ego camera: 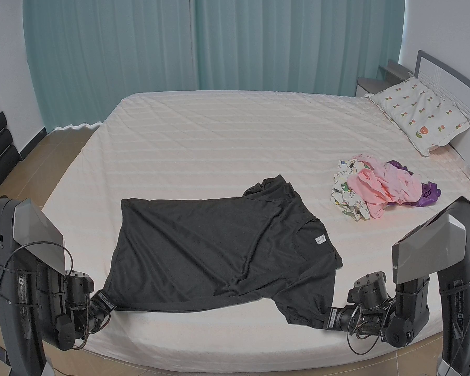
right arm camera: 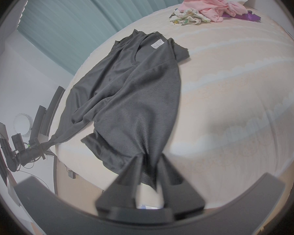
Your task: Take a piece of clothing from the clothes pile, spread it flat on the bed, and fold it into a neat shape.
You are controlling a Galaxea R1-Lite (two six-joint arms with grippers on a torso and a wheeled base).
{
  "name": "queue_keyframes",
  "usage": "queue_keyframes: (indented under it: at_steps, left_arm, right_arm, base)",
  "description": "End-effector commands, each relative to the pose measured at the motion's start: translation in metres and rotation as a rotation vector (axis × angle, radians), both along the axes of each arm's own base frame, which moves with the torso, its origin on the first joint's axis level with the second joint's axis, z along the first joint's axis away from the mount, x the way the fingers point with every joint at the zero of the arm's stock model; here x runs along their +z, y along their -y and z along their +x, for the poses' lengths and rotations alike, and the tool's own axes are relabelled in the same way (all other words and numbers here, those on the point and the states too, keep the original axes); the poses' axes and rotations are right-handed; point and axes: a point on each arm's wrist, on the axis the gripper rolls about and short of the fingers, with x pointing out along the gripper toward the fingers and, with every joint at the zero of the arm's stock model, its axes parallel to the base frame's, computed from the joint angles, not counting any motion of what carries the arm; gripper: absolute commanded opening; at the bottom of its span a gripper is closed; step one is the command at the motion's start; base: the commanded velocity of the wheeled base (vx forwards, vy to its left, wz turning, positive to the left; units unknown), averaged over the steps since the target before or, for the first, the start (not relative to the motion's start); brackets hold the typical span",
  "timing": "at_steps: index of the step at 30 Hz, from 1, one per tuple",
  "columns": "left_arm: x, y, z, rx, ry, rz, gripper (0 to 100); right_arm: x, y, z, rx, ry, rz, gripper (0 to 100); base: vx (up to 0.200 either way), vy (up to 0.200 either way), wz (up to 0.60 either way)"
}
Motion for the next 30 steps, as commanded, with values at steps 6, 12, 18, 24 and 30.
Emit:
queue_keyframes:
  at_steps: [6,12,18,24,30]
  left_arm:
    - [0.006,0.001,-0.001,-0.007,0.028,0.002,0]
    - [0.013,0.001,-0.008,-0.002,0.026,0.022,0]
    - [0.027,0.0,-0.013,-0.007,0.054,0.056,0]
    - [0.025,-0.003,-0.014,0.024,0.036,0.147,0]
    - [0.022,-0.003,-0.021,-0.004,-0.055,0.173,0]
  right_arm:
    - [0.02,0.013,-0.009,0.0,0.014,-0.018,0]
    - [0.025,0.021,-0.025,0.061,-0.028,-0.094,0]
    - [0.04,0.025,-0.038,0.113,0.002,-0.126,0]
    - [0.044,0.027,-0.044,0.131,0.011,-0.142,0]
    - [0.043,0.03,-0.051,0.169,-0.002,-0.188,0]
  base:
    - [0.0,0.0,0.0]
    - [0.0,0.0,0.0]
    - [0.0,0.0,0.0]
    - [0.0,0.0,0.0]
    - [0.0,0.0,0.0]
